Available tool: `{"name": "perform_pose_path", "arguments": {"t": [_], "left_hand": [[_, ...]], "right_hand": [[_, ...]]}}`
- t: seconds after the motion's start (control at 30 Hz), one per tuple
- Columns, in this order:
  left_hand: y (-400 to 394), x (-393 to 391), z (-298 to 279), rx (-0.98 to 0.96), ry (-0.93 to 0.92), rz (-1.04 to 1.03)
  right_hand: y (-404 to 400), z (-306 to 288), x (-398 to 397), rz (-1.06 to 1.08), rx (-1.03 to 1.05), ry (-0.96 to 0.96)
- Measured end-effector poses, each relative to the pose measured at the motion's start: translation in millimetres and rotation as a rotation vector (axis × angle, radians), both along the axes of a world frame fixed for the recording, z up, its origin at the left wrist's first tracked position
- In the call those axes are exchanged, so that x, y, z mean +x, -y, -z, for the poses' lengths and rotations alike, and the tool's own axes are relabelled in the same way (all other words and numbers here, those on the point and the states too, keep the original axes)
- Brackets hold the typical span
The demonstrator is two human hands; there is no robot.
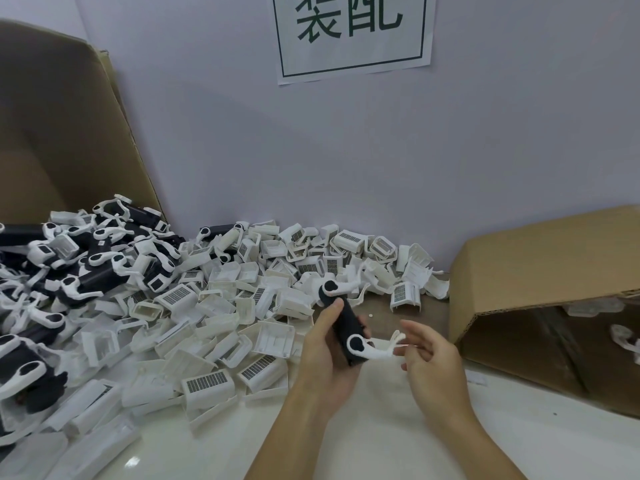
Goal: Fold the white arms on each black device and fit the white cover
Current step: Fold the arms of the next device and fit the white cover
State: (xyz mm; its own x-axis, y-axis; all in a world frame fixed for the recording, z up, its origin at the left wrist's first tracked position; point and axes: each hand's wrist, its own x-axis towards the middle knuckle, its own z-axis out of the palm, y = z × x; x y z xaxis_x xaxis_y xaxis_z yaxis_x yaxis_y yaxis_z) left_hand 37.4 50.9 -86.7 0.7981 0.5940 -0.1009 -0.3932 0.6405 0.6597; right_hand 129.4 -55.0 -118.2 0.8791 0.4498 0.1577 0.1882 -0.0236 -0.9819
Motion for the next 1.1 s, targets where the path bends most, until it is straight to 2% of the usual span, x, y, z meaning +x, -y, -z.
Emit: {"name": "perform_pose_path", "arguments": {"t": [0.2, 0.5, 0.73, 1.1], "left_hand": [[-5, -1, 1, -0.151, 0.077, 0.000], [-2, 11, 14, 0.060, -0.061, -0.088], [4, 13, 12, 0.144, -0.072, -0.049], [3, 14, 18, 0.208, 0.045, 0.001]], "right_hand": [[2, -2, -2, -0.035, -0.003, 0.003], [5, -14, -13, -0.370, -0.111, 0.082], [5, -15, -11, -0.311, 0.007, 0.005], [5, -8, -5, -0.304, -0.042, 0.048]]}}
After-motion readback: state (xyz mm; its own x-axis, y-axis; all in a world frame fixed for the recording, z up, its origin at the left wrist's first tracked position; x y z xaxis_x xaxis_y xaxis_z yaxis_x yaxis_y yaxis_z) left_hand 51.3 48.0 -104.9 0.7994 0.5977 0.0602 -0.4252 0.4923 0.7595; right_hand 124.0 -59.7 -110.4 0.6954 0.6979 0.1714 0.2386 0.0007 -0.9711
